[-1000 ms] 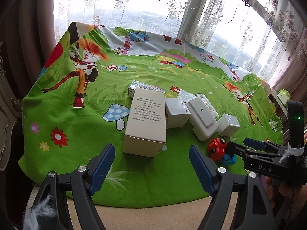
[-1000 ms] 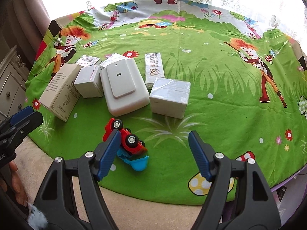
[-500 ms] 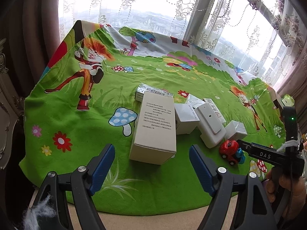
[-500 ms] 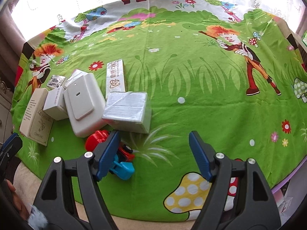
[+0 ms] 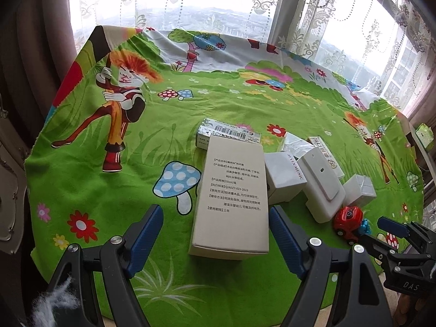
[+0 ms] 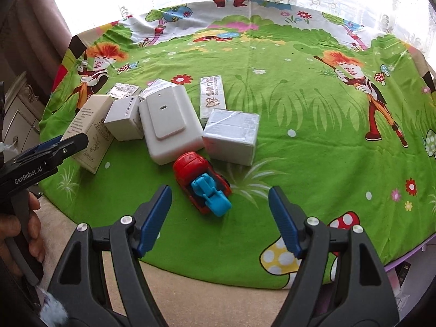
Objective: Organize rigid objects
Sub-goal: 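Grasp the beige text-printed box with the left gripper while the right grasps the red toy car, then lift both held items off the bed toward the storage box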
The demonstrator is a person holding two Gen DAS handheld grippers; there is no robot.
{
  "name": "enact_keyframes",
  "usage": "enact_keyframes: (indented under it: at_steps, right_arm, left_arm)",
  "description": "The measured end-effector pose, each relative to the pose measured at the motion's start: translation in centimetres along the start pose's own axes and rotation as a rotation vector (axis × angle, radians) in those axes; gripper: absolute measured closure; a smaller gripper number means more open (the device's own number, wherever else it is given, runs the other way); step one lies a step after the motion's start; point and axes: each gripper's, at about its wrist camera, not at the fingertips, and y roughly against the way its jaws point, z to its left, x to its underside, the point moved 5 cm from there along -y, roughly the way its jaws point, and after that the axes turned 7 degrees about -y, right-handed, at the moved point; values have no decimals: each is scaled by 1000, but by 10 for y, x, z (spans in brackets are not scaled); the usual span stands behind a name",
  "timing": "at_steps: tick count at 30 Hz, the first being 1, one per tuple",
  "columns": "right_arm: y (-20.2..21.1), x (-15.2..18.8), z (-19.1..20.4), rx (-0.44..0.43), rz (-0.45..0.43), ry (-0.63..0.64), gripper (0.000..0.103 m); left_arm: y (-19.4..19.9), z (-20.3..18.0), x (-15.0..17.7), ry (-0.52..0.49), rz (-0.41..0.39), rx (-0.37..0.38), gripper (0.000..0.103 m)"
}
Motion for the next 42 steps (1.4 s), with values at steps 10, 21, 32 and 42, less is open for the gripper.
enact_keyframes:
  at_steps: [10, 21, 32, 42]
  right_arm:
    - [-29, -2, 11, 9, 59, 64, 45]
    - [-22, 3, 12, 20, 37, 64, 61]
    - [-12, 26, 11, 31, 76, 62, 61]
    - [5, 23, 13, 24, 21, 74, 51]
  left_arm:
    - [-14, 2, 1, 9, 34, 31, 46]
    - [-1, 8, 12, 53, 22, 43, 47]
    - [21, -14, 32, 48, 24, 100, 48]
    - [32, -23, 46, 52, 32, 120, 48]
